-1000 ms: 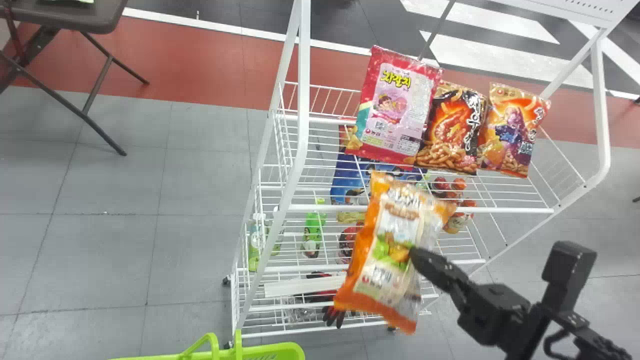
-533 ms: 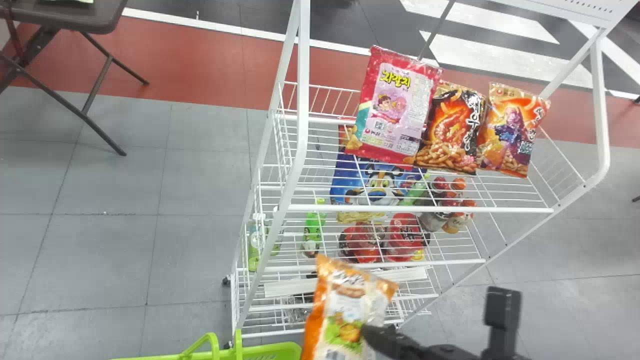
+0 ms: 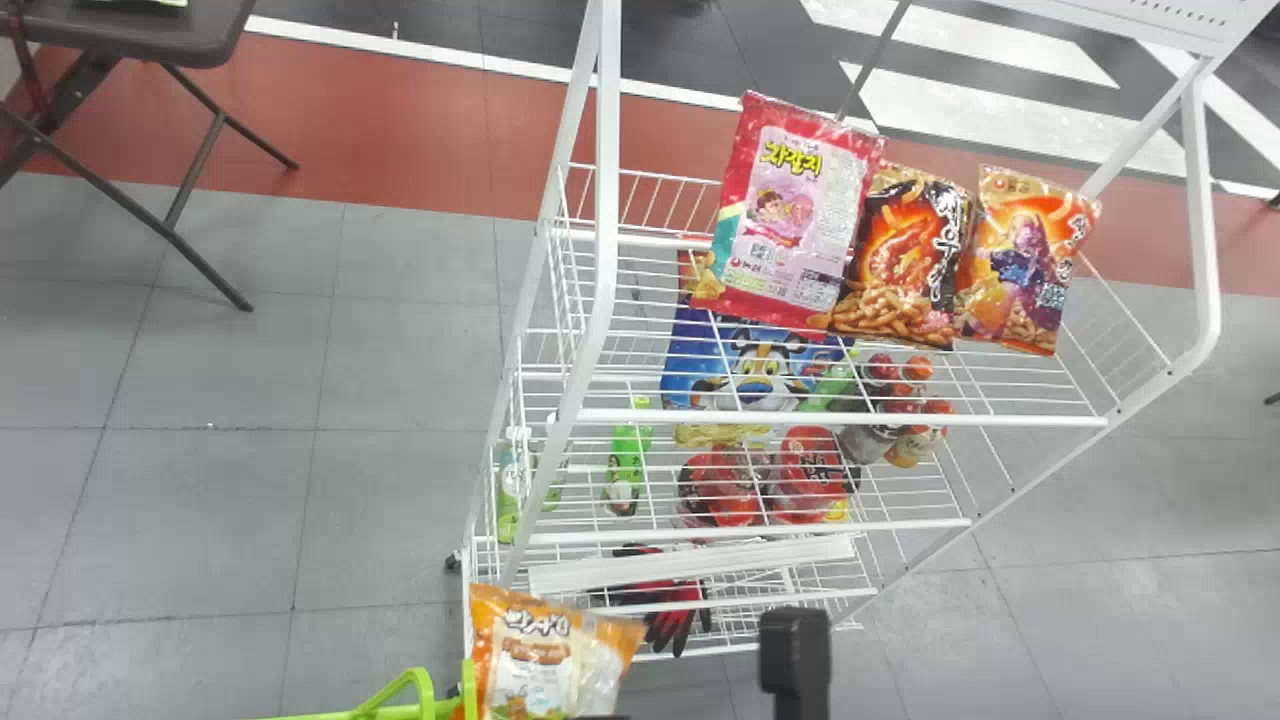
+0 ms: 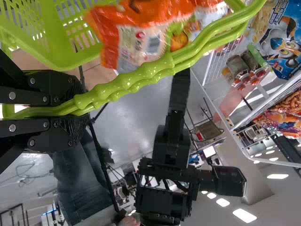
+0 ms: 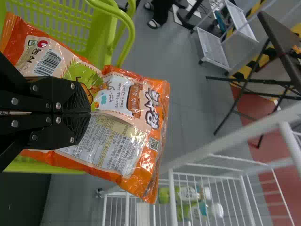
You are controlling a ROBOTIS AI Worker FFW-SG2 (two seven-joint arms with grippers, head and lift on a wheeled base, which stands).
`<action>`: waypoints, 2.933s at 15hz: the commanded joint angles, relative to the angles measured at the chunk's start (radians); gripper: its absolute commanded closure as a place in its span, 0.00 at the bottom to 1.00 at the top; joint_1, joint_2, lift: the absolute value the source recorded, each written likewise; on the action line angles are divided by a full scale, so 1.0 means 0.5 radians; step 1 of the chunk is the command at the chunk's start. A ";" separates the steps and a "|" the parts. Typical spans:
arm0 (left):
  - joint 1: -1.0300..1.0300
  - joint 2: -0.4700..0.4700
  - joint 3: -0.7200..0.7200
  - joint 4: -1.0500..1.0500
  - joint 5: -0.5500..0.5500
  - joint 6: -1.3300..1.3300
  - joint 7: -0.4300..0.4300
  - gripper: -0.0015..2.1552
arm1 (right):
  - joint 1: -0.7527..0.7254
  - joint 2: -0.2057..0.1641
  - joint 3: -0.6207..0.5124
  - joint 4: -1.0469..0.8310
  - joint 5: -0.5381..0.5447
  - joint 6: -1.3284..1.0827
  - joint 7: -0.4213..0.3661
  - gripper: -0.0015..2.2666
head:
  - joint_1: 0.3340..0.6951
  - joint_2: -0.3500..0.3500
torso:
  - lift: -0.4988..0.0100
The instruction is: Hold basket handle with left hand then pick Gamjakkang with right hand and place into basket
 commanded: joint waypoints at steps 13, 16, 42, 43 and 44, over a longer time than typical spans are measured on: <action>0.005 0.004 0.000 -0.007 0.003 0.000 -0.001 1.00 | -0.056 -0.115 0.386 0.184 0.167 0.532 -0.221 0.00 | 1.00 0.00 | 0.94; 0.005 0.004 0.003 -0.003 0.003 0.000 -0.004 1.00 | -0.025 -0.115 0.315 0.033 0.088 0.507 -0.252 0.02 | 1.00 0.00 | 0.94; 0.002 -0.012 0.009 0.030 0.015 -0.092 -0.028 1.00 | 0.144 0.108 -0.040 -0.203 -0.066 -1.732 -0.651 0.04 | 1.00 0.00 | 0.94; 0.002 -0.012 0.009 0.033 0.015 -0.092 -0.034 1.00 | 0.150 0.108 -0.040 -0.227 -0.066 -1.695 -0.654 0.04 | 1.00 0.00 | 0.94; 0.002 -0.012 0.009 0.030 0.019 -0.098 -0.034 1.00 | 0.150 0.108 -0.037 -0.234 -0.066 -1.701 -0.660 0.04 | 1.00 0.00 | 0.94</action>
